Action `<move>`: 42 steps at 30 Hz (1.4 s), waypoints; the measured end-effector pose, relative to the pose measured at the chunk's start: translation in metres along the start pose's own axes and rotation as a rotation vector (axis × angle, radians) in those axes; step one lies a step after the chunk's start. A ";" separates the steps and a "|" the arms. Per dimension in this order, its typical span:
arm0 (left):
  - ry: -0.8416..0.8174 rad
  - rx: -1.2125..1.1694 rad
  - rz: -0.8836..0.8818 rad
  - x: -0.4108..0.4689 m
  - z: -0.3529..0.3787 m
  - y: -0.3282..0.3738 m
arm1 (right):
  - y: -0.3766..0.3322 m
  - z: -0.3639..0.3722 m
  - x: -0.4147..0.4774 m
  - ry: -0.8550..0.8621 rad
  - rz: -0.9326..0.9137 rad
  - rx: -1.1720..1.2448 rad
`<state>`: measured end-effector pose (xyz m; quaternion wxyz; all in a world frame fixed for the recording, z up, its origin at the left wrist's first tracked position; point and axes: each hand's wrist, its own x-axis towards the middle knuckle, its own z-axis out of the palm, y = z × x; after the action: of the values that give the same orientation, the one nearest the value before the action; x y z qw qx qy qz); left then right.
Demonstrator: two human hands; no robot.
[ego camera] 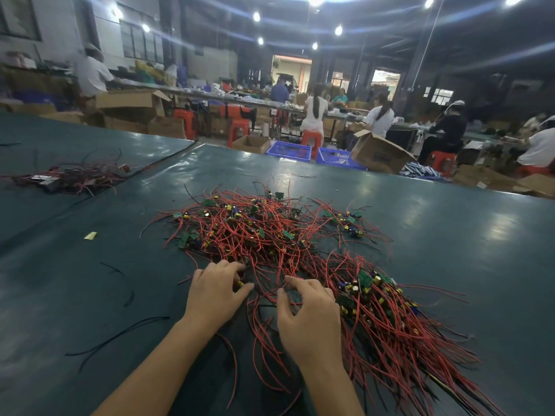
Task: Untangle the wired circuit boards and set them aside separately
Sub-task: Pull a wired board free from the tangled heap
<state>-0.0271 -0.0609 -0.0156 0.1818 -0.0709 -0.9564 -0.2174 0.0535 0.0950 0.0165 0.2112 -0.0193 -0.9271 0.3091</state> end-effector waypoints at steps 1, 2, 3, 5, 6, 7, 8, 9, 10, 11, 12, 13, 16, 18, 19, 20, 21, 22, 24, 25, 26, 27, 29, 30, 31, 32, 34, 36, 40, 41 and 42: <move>0.013 0.009 0.006 -0.001 0.000 0.001 | 0.000 0.000 0.000 0.000 -0.003 0.004; 0.040 -0.002 0.018 -0.002 -0.001 0.002 | 0.000 0.000 0.001 -0.002 -0.006 0.005; 0.081 -0.039 0.038 -0.003 -0.002 0.004 | 0.001 0.000 0.001 -0.006 -0.007 0.006; 0.192 -0.191 0.105 -0.006 -0.009 0.011 | 0.002 0.001 0.002 -0.010 -0.001 0.039; 0.240 -0.271 0.150 -0.008 -0.013 0.017 | 0.002 0.001 0.003 -0.007 0.008 0.091; 0.273 -0.327 0.205 -0.012 -0.018 0.023 | 0.002 0.001 0.003 -0.006 0.027 0.176; 0.287 -0.359 0.275 -0.015 -0.021 0.030 | 0.000 0.001 0.004 -0.014 0.060 0.299; 0.285 -0.371 0.357 -0.019 -0.024 0.036 | -0.002 0.000 0.005 -0.033 0.100 0.456; 0.270 -0.371 0.436 -0.023 -0.025 0.042 | -0.004 -0.001 0.006 -0.051 0.139 0.619; 0.254 -0.366 0.503 -0.026 -0.025 0.047 | -0.005 -0.003 0.007 -0.057 0.170 0.740; 0.241 -0.364 0.547 -0.028 -0.025 0.051 | -0.006 -0.004 0.008 -0.054 0.190 0.813; 0.231 -0.369 0.570 -0.030 -0.026 0.053 | -0.006 -0.006 0.009 -0.047 0.204 0.853; 0.213 -0.419 0.569 -0.031 -0.027 0.054 | -0.005 -0.008 0.010 -0.014 0.232 0.900; 0.219 -0.481 0.559 -0.030 -0.028 0.052 | -0.006 -0.007 0.010 0.013 0.264 0.915; 0.235 -0.512 0.552 -0.030 -0.028 0.053 | -0.006 -0.007 0.011 0.035 0.290 0.927; 0.260 -0.533 0.539 -0.030 -0.028 0.054 | -0.006 -0.007 0.012 0.061 0.321 0.940; 0.287 -0.550 0.510 -0.030 -0.028 0.055 | -0.006 -0.007 0.012 0.083 0.350 0.951; 0.304 -0.572 0.457 -0.030 -0.028 0.056 | -0.005 -0.008 0.013 0.097 0.369 0.962; 0.262 -0.657 0.313 -0.029 -0.028 0.057 | -0.005 -0.009 0.014 0.102 0.378 0.990; 0.217 -0.711 0.243 -0.029 -0.028 0.058 | -0.005 -0.009 0.013 0.086 0.368 0.999; 0.166 -0.765 0.175 -0.029 -0.027 0.059 | -0.006 -0.009 0.013 0.059 0.351 1.003; 0.116 -0.820 0.106 -0.029 -0.027 0.060 | -0.007 -0.009 0.012 0.028 0.335 1.008; 0.033 -0.895 0.000 -0.027 -0.028 0.060 | -0.007 -0.009 0.012 -0.014 0.319 1.016; 0.013 -0.894 -0.028 -0.026 -0.029 0.060 | -0.007 -0.009 0.012 -0.025 0.317 1.024; 0.006 -0.877 -0.043 -0.025 -0.031 0.059 | -0.006 -0.009 0.013 -0.030 0.317 1.035; 0.002 -0.862 -0.049 -0.024 -0.031 0.058 | -0.005 -0.009 0.013 -0.035 0.317 1.045; -0.010 -0.881 -0.054 -0.024 -0.032 0.057 | -0.005 -0.008 0.013 -0.048 0.317 1.054; -0.001 -0.958 -0.057 -0.023 -0.031 0.058 | -0.005 -0.006 0.012 -0.037 0.341 1.061; 0.088 -1.072 -0.141 -0.021 -0.033 0.059 | 0.000 -0.007 0.015 0.065 0.471 1.110; 0.089 -1.102 -0.177 -0.019 -0.033 0.059 | 0.002 -0.008 0.016 0.082 0.499 1.130; 0.085 -1.123 -0.207 -0.018 -0.033 0.058 | 0.002 -0.008 0.016 0.091 0.517 1.142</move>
<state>0.0130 -0.0249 0.0281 0.1323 -0.0539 -0.6881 -0.7115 0.0418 0.1041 0.0271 0.1459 -0.1403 -0.5713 0.7954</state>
